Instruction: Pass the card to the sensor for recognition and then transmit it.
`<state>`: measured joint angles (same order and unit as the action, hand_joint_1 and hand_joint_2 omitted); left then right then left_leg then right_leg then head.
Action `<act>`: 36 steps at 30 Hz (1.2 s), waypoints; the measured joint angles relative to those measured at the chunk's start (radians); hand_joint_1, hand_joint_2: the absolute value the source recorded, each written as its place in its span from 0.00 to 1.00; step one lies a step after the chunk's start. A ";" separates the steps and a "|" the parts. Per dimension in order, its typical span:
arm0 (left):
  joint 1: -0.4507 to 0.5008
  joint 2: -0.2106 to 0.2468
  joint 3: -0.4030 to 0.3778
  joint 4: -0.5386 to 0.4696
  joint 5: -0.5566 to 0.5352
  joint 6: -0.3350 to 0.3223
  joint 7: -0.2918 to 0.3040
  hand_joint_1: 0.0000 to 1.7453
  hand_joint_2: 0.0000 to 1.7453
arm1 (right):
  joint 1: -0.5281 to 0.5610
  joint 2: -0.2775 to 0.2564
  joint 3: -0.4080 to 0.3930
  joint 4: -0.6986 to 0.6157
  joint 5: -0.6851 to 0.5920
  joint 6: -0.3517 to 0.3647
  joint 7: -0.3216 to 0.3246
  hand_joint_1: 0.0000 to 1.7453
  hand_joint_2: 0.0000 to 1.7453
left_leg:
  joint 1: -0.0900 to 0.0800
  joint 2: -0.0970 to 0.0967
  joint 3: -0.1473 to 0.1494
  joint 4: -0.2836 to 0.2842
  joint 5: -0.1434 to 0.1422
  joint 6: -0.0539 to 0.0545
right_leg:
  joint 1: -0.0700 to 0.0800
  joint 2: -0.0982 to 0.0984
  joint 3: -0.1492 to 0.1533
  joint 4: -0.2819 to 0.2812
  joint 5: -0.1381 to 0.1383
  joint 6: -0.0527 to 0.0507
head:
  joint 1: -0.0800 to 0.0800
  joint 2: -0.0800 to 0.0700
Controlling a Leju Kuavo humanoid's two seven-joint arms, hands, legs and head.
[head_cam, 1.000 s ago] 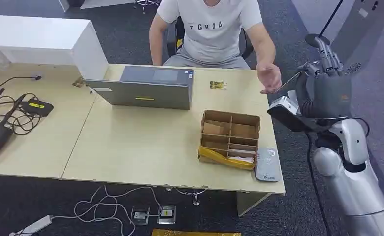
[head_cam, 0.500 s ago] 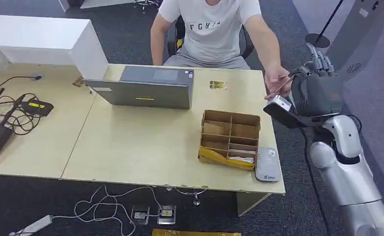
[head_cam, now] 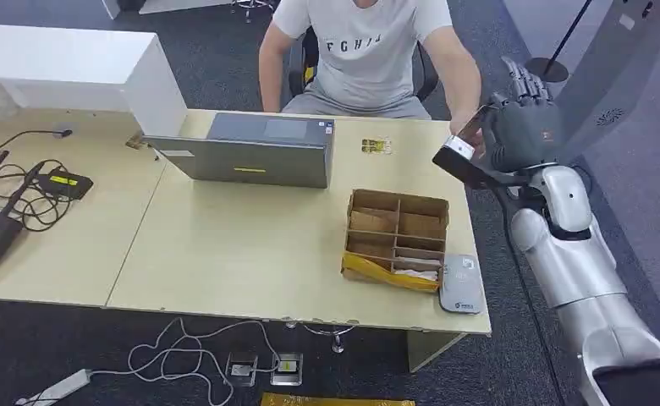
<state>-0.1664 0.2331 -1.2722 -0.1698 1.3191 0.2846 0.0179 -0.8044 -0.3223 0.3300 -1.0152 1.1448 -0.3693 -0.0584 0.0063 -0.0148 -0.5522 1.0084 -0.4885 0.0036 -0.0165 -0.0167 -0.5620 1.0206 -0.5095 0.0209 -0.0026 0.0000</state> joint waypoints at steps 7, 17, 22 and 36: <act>0.000 0.000 0.000 0.000 0.001 0.000 0.000 0.00 0.00 | 0.000 0.007 0.018 0.054 -0.002 0.002 0.006 1.00 1.00 | 0.000 0.000 0.000 0.000 0.000 0.000 | 0.000 0.000 0.000 0.000 0.000 0.000 | 0.000 0.000; 0.000 0.000 0.000 0.000 0.002 0.000 0.000 0.00 0.00 | 0.000 0.010 0.034 0.120 -0.004 -0.032 0.012 1.00 1.00 | 0.000 0.000 0.000 0.000 0.000 0.000 | 0.000 0.001 -0.001 0.000 0.000 0.000 | 0.000 0.000; 0.000 0.000 0.000 0.000 0.002 0.000 0.000 0.00 0.00 | 0.000 0.010 0.037 0.140 -0.004 -0.035 0.012 0.00 0.00 | 0.000 0.000 0.000 0.000 0.000 0.000 | 0.000 0.000 -0.001 0.000 0.000 0.000 | 0.000 0.000; 0.001 -0.002 0.000 0.000 0.008 0.009 0.006 0.00 0.00 | -0.009 0.010 0.049 0.166 -0.026 -0.069 -0.022 0.00 0.00 | 0.000 0.000 0.000 0.000 0.000 0.000 | 0.000 0.001 -0.001 0.000 0.000 0.000 | 0.000 0.000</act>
<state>-0.1653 0.2316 -1.2726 -0.1698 1.3271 0.2934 0.0240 -0.8137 -0.3120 0.3788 -0.8492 1.1193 -0.4387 -0.0808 0.0063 -0.0143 -0.5518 1.0085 -0.4885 0.0036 -0.0165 -0.0161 -0.5626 1.0207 -0.5095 0.0209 -0.0026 0.0000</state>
